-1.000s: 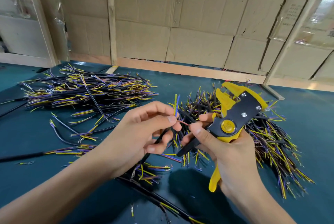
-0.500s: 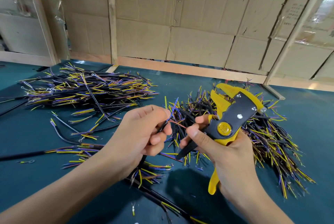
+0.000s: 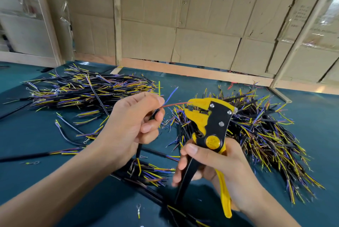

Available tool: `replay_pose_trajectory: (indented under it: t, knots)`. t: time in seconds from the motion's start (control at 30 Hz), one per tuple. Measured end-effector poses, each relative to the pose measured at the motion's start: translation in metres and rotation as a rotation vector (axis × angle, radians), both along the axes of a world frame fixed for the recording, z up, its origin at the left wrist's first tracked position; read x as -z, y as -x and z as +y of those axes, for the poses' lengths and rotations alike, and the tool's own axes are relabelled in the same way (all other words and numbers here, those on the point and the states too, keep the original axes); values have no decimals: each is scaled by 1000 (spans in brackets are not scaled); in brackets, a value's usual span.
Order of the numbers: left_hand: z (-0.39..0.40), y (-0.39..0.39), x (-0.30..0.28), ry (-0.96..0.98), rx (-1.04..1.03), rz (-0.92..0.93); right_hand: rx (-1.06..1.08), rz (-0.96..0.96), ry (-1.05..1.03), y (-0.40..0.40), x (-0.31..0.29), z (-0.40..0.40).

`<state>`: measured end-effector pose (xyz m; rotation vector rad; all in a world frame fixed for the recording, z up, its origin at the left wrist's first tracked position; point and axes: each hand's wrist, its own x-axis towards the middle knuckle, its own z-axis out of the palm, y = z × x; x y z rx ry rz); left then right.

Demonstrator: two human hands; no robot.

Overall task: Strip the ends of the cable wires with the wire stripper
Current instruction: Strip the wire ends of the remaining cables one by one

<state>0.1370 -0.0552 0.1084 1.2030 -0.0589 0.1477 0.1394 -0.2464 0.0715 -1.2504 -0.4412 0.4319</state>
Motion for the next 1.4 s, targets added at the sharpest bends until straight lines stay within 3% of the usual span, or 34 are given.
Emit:
replay_pose_trajectory:
  t: [0.67, 0.87, 1.0, 1.07, 1.2, 1.4]
  knots:
    - [2, -2, 4, -77, -5, -19, -14, -70, 72, -4, 3, -4]
    - [-1, -2, 4, -106, 14, -49, 167, -1, 59, 4, 6, 6]
    - [3, -6, 8, -137, -31, -102, -13, 165, -111, -1, 0, 3]
    - [10, -8, 10, -270, -101, -192, -69, 192, -111, -6, -4, -2]
    - [21, -7, 18, -902, -334, -555, -126, 167, -33, -10, -8, -9]
    - [28, -5, 23, -1031, -307, -712, -175, 140, 82, -9, -7, -8]
